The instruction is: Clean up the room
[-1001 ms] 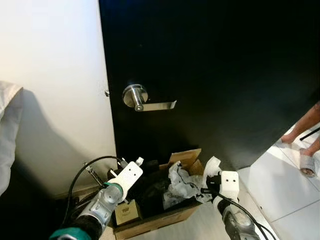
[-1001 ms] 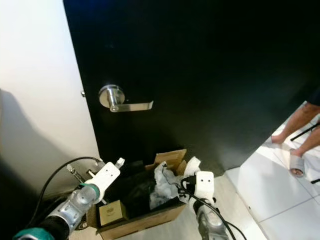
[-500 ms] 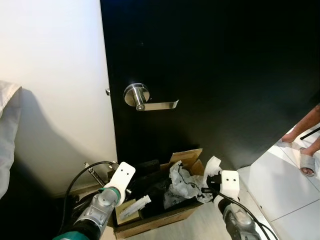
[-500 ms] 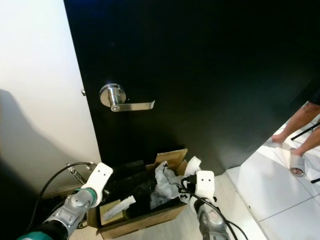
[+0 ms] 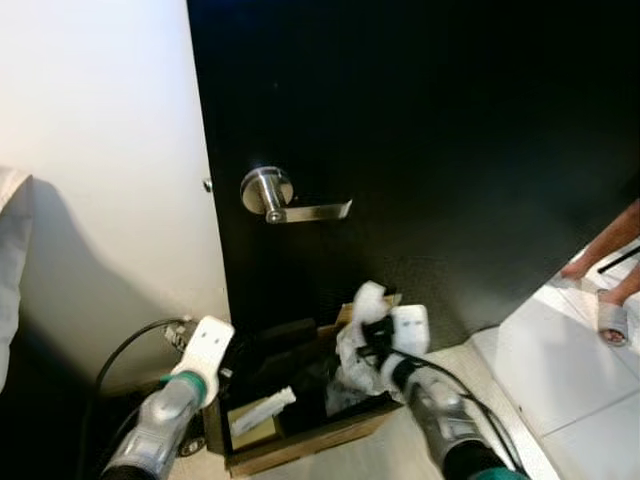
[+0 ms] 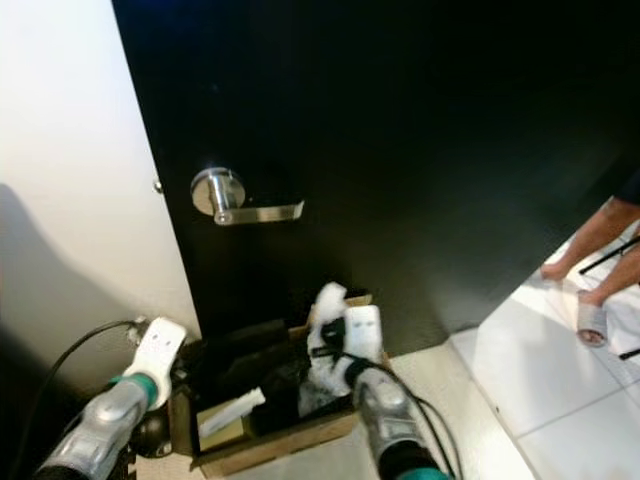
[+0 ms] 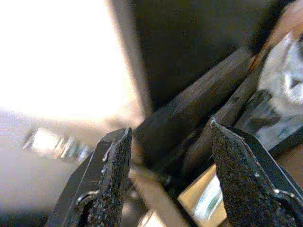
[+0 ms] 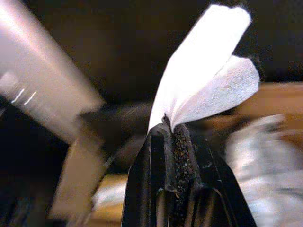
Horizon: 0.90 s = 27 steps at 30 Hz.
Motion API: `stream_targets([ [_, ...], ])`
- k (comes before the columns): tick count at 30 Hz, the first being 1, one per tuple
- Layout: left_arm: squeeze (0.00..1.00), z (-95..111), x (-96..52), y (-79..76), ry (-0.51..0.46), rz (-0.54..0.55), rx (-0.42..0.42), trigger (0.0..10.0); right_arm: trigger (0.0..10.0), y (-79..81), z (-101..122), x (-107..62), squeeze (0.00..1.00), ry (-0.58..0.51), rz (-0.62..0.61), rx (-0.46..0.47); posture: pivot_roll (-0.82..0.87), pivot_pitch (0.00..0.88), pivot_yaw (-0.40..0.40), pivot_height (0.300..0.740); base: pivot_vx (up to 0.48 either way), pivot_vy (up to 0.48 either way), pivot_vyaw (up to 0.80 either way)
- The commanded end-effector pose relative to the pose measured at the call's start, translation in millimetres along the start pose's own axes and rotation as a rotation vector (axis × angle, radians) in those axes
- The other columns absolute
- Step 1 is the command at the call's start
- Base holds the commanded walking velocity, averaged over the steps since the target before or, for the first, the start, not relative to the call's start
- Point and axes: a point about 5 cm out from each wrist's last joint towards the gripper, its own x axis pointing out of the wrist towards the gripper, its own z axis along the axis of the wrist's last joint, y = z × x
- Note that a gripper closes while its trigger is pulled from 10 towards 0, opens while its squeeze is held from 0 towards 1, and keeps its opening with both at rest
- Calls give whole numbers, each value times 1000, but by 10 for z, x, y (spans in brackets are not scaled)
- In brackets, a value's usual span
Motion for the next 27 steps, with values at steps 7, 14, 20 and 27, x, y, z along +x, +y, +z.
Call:
stream_targets([
  [7,0,-231,-176,23,44,48,-44,10000,10000,143,-365,-96,1000,152,114,-53,154,93,-62,740,0,0,0],
  [14,0,-257,-218,-8,58,57,-55,10000,10000,135,-91,17,1000,31,100,-26,148,89,-69,740,0,0,0],
  [20,0,-186,-167,-6,50,53,-53,10000,10000,138,35,81,0,-12,61,-15,141,82,-67,740,0,0,0],
  [27,0,-168,-172,-9,49,56,-49,10000,10000,-49,-16,-8,0,-20,-68,17,133,72,-68,740,0,0,0],
])
